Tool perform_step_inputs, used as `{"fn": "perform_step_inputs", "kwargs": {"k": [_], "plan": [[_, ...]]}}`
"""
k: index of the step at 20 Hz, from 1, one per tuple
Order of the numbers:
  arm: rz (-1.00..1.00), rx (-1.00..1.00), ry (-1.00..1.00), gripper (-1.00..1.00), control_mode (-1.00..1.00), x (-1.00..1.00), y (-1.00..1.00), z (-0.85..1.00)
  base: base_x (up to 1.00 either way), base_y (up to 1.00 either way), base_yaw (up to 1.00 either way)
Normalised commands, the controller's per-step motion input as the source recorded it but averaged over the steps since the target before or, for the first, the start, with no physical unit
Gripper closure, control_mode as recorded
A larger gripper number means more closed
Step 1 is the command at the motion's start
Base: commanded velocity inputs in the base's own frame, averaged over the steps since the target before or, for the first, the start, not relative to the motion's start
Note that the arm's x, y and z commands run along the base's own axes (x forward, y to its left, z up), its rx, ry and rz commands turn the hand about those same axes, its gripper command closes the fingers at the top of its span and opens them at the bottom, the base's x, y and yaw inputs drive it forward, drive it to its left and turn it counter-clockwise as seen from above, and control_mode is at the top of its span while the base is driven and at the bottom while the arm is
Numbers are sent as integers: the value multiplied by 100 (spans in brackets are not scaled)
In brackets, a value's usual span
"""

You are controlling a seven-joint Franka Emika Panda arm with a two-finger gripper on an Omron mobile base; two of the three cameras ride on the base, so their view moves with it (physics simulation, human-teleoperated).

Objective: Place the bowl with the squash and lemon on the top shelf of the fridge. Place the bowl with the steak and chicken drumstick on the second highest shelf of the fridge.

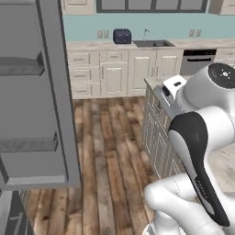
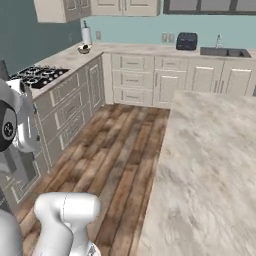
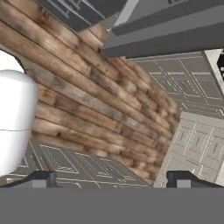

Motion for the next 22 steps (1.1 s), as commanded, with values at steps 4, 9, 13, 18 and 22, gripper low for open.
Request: {"fn": "perform_step_inputs", "kwargs": {"k": [4,9,13,18,22], "plan": [[0,0,0,-100,100,0,0,0,93,-14,-52],[0,0,0,-100,100,0,0,0,100,1,-25],[0,0,0,-100,100,0,0,0,100,1,-2],[0,0,0,-100,100,0,0,0,100,14,0],[0,0,0,-100,100,0,0,0,100,21,19]]}}
